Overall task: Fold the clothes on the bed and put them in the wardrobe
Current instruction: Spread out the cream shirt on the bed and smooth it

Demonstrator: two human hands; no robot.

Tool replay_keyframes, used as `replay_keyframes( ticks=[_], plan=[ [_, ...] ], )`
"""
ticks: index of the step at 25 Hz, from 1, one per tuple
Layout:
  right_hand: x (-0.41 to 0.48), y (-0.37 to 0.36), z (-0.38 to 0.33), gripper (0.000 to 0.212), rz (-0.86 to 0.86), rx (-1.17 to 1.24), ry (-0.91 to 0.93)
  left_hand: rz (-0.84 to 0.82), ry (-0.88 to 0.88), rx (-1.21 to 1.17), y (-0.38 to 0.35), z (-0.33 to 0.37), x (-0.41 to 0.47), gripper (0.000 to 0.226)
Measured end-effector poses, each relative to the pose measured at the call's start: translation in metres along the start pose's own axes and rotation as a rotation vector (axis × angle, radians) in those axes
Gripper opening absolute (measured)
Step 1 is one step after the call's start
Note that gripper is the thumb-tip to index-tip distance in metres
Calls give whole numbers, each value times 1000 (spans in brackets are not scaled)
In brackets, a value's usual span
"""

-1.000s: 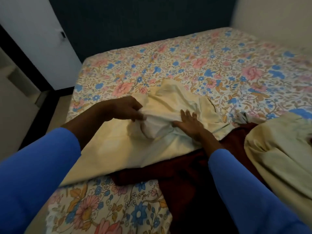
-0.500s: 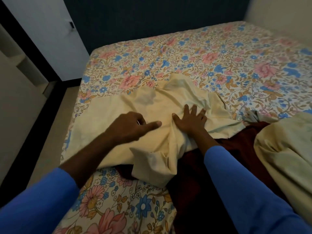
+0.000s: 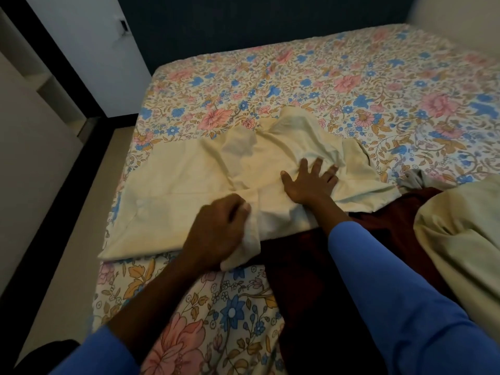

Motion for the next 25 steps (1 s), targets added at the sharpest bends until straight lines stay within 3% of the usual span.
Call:
replay_keyframes(
  ticks=[2,5,8,11,12,14,16,18,21,23,25],
  plan=[
    [-1,4,-1,92,-10,90,-22,61,192,-245,31,-23,26,22],
    [-3,7,-1,93,-20,151,-14,-20,310,-110,65,-85,80,21],
    [-8,19,-2,90,50,114,17,-68,397,360,81,-118,90,52],
    [-16,38,-15,81,219,88,158,-64,464,24,54,-103,77,97],
    [-19,38,-22,78,217,96,229,-122,486,28,39,-98,71,107],
    [-23,35,-32,68,222,108,344,-202,427,318,16,-98,63,119],
    [-25,51,-30,53,375,202,385,-163,347,540,-4,-105,60,109],
    [-17,69,-13,43,469,299,302,-56,265,532,-16,-100,61,74],
    [1,60,4,32,278,232,241,214,257,310,3,-95,57,19],
    [2,48,1,25,161,181,274,283,312,64,19,-104,56,11],
    [2,54,-7,17,253,112,316,224,420,-213,27,-116,58,14]
  ],
)
Point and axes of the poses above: each hand's wrist, its own x-axis towards the middle knuckle, its own y-axis out of the back of the hand, z = x × y, the point moved 8 cm from there along x, towards the middle knuckle, and after that the axes turned 4 degrees about z, right-handed, at the moved point
